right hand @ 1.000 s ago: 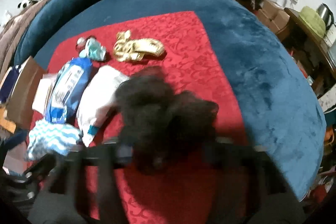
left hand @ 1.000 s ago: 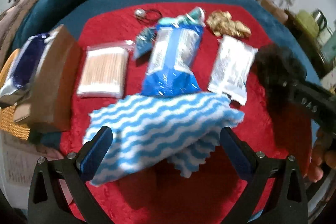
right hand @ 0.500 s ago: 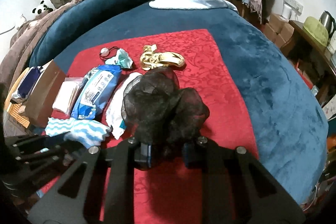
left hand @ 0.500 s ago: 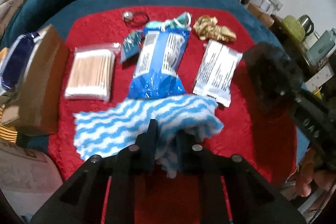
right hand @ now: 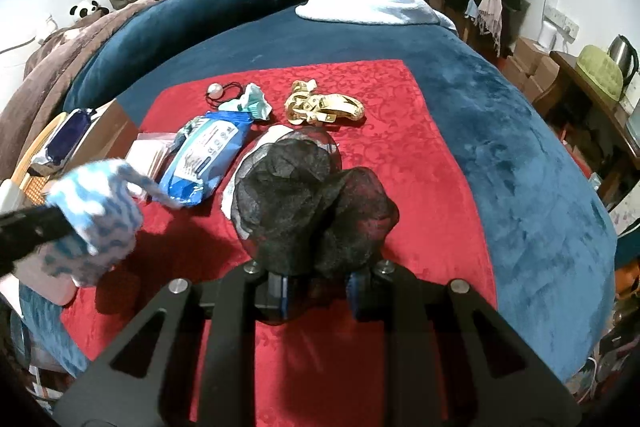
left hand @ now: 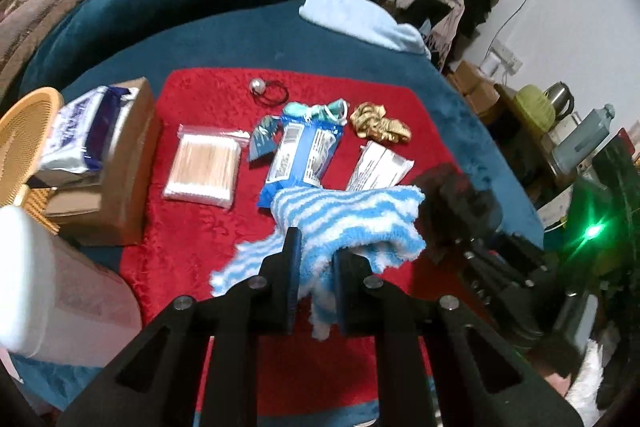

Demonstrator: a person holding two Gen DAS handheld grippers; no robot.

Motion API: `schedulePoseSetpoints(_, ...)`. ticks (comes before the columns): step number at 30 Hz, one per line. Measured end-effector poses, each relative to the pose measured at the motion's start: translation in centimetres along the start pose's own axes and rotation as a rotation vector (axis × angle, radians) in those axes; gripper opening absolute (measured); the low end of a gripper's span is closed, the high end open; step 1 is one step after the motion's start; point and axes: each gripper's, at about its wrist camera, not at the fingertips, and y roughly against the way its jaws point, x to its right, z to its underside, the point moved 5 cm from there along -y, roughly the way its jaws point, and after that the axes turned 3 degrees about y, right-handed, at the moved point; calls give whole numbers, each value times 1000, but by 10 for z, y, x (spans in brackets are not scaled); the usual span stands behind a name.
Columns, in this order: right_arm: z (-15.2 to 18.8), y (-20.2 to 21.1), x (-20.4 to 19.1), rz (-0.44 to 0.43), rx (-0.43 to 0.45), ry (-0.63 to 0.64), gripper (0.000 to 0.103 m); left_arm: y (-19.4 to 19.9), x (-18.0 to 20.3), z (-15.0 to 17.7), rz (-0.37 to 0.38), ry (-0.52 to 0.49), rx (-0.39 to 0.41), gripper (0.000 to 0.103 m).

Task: Organize soft objects
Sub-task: 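Carry the towel and the black bow in both tools over the orange basket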

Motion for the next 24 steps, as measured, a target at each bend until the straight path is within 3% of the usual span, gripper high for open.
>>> schedulePoseSetpoints(10,8,16,-23,32,21,50,21,72,-25,-2,25,54,95,14)
schedulePoseSetpoints(24,19,43,-84,-62,5,61,21,156,-79,-18,44,111,236,14)
